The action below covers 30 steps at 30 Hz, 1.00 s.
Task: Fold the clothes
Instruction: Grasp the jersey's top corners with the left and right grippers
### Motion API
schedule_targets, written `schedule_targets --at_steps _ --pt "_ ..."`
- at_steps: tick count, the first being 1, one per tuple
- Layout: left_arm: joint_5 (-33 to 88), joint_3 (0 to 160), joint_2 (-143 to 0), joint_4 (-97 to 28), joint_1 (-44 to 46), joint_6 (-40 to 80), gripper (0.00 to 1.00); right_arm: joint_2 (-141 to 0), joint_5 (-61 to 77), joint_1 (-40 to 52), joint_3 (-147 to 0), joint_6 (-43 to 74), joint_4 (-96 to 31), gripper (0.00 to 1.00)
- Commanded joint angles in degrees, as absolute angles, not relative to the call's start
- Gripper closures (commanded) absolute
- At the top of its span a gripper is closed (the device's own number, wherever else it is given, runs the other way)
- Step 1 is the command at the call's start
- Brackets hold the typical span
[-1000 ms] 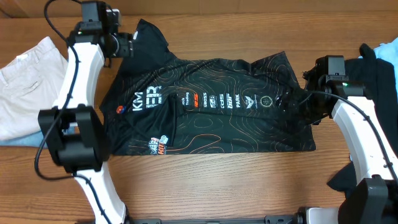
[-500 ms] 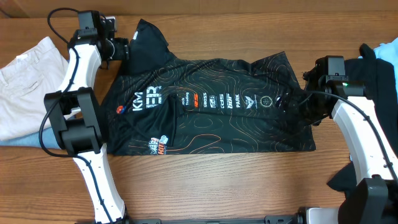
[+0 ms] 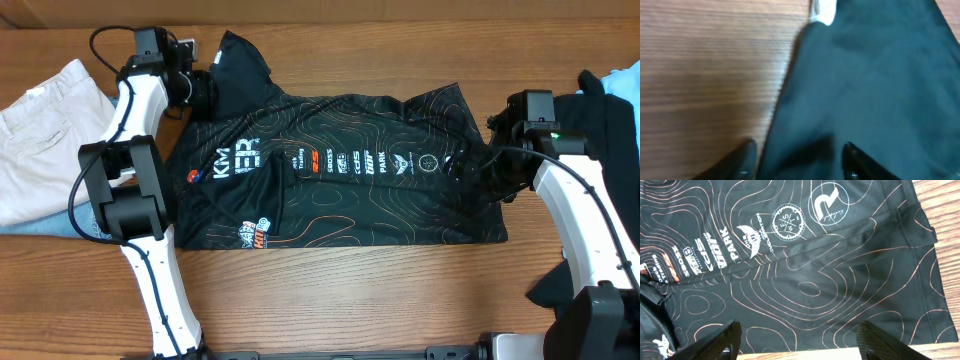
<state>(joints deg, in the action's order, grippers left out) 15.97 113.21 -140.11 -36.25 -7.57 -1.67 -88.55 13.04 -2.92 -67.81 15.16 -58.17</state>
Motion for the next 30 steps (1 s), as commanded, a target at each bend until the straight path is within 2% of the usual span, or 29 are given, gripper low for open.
schedule_targets --at_steps 1,6,10,11,16,23,30 --pt "17.15 113.62 -142.21 -39.27 -6.72 -1.43 0.58 -87.33 12.53 -2.96 -67.99 14.96 -57.65 0.23" --pt "15.90 113.62 -142.21 -41.21 -6.96 -0.27 0.82 -87.33 12.51 -2.96 -67.99 14.94 -55.88 0.23" --pt "15.84 113.62 -142.17 -41.58 -7.22 1.98 0.94 -87.39 11.99 -2.96 -67.99 14.74 -51.07 0.25" --pt "15.86 113.62 -142.17 -41.56 -7.22 2.94 0.95 -87.46 11.11 -2.96 -67.99 14.72 -49.08 0.23" --pt "17.08 113.65 -142.15 -41.82 -7.20 6.90 0.96 -89.27 8.43 -2.96 -67.99 11.44 -39.05 0.24" --pt "27.09 113.65 -139.37 -43.57 -7.20 6.85 0.96 -97.60 8.19 -3.44 -71.50 6.81 -30.81 0.30" --pt "26.39 113.65 -133.67 -46.78 -7.20 6.17 0.96 -112.09 7.35 -3.44 -87.81 1.87 -34.94 0.32"
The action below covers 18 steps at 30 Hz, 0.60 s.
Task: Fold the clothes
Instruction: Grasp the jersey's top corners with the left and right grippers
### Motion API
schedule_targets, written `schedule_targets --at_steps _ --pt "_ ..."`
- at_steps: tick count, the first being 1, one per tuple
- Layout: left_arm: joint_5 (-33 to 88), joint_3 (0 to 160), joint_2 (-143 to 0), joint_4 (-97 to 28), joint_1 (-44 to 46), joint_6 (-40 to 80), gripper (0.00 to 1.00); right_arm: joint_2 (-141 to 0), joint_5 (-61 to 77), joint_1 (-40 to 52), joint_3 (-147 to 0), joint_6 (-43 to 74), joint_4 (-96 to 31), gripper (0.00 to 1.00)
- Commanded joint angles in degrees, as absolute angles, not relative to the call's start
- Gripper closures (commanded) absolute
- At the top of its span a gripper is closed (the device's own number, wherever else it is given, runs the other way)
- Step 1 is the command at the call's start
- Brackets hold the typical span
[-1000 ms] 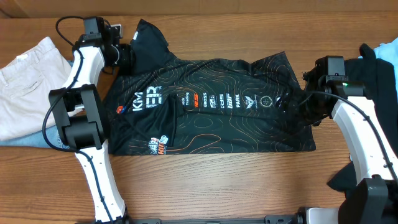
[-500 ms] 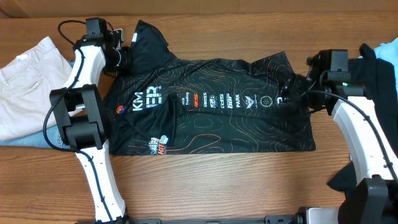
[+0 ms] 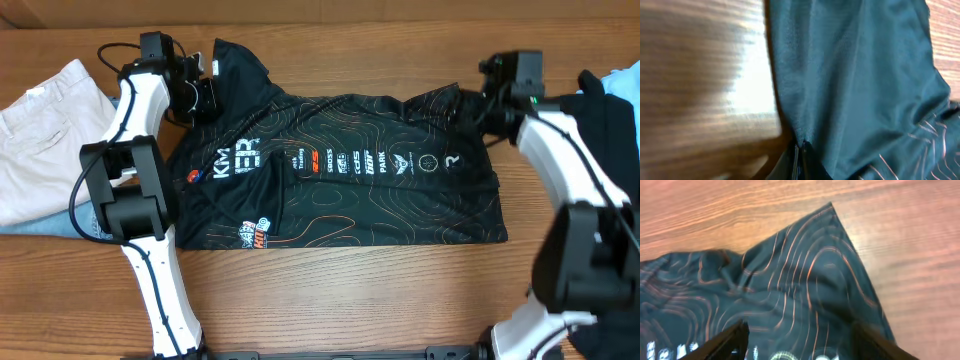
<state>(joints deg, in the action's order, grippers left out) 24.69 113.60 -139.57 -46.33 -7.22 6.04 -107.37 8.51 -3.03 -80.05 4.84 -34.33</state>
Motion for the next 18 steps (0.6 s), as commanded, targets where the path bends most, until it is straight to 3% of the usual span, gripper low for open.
schedule_targets --at_steps 1,18 --pt "26.37 113.65 -133.19 -46.96 -7.20 6.17 0.96 -113.78 6.85 -3.44 -89.43 1.89 -34.61 0.32" --pt "20.34 113.62 -132.77 -49.45 -7.09 6.44 0.96 -130.04 5.61 -3.92 -93.14 1.89 -14.76 0.35"
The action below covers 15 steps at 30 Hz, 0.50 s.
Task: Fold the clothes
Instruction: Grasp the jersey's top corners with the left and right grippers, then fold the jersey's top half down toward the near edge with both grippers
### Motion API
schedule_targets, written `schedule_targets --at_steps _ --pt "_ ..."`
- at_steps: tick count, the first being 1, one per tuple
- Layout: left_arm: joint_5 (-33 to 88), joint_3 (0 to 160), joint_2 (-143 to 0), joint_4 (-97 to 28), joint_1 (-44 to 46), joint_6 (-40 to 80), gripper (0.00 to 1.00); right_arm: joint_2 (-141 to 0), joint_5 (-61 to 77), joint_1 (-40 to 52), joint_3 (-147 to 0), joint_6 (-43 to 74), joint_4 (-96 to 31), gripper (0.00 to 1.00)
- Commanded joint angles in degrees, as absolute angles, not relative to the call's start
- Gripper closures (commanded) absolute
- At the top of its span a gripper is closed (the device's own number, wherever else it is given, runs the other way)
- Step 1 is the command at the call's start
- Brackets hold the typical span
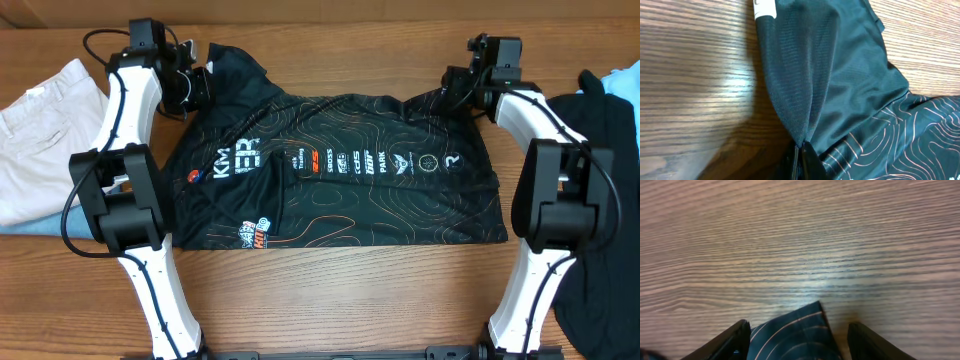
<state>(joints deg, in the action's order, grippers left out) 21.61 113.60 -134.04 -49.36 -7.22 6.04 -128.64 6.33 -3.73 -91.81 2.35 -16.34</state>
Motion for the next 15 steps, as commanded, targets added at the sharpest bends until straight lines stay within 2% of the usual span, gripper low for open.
schedule_targets --at_steps 1,6,8,10,12,15 --pt "20.36 113.62 -132.77 -49.47 -7.05 6.44 0.96 -130.74 5.41 -3.92 -93.14 1.87 -14.24 0.35" --pt "20.34 113.62 -132.77 -49.45 -7.07 6.44 0.96 -133.03 5.41 -3.92 -93.12 1.87 -12.21 0.36" --pt "20.34 113.62 -132.77 -49.45 -7.07 6.44 0.96 -133.58 5.41 -3.92 -93.12 1.85 -11.73 0.41" --pt "20.34 113.62 -132.77 -49.45 -7.05 6.44 0.96 -133.80 5.43 -3.81 -93.12 1.87 -11.66 0.49" --pt "20.34 113.62 -132.77 -49.45 -7.05 6.44 0.96 -133.86 5.39 -3.81 -93.08 1.87 -11.66 0.64" --pt "20.34 113.62 -132.77 -49.47 -7.07 6.44 0.96 -133.86 5.34 -3.81 -93.08 1.87 -11.86 0.80"
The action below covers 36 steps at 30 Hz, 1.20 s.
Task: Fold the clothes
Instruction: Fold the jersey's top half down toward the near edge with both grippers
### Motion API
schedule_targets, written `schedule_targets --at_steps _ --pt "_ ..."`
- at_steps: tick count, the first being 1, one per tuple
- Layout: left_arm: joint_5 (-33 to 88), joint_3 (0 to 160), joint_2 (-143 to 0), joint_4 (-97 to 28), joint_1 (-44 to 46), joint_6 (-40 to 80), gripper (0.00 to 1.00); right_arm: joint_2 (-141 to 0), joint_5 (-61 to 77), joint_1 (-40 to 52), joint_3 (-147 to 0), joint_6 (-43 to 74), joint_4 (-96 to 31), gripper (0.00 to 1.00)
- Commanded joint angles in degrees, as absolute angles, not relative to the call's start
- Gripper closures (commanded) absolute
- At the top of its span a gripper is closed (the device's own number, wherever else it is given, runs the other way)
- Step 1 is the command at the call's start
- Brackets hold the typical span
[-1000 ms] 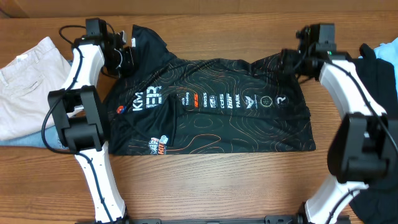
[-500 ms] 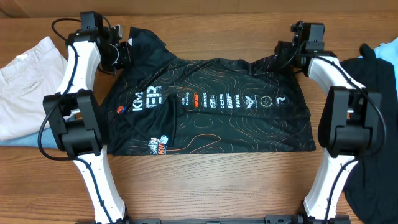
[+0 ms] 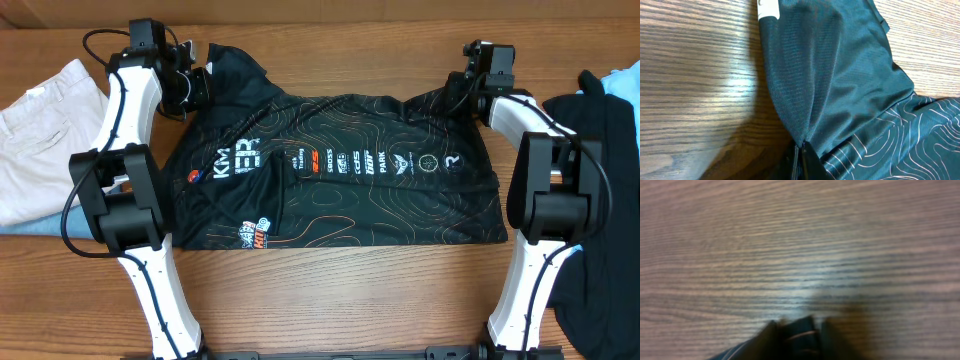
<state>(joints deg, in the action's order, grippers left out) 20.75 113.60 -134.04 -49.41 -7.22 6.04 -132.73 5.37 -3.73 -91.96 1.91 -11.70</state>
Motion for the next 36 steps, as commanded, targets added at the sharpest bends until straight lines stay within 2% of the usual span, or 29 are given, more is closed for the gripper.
schedule_targets --at_steps 1,3,4,15,36 --pt "20.34 113.62 -132.77 -49.47 -7.05 6.44 0.96 -133.86 5.34 -3.81 -93.08 1.87 -12.08 0.88" --pt "20.34 113.62 -132.77 -49.47 -7.07 6.44 0.96 -133.86 5.04 -3.81 -93.08 1.89 -12.40 0.96" --pt "20.34 113.62 -132.77 -49.47 -7.07 6.44 0.96 -133.86 4.71 -3.81 -93.08 1.91 -12.56 0.96" --pt "20.34 113.65 -132.73 -49.50 -7.20 6.42 0.96 -132.99 -0.86 -3.92 -93.91 4.34 -14.79 0.96" --pt "15.14 113.65 -123.66 -53.63 -8.62 6.44 0.96 -115.48 -12.47 -3.95 -98.02 6.00 -33.04 0.96"
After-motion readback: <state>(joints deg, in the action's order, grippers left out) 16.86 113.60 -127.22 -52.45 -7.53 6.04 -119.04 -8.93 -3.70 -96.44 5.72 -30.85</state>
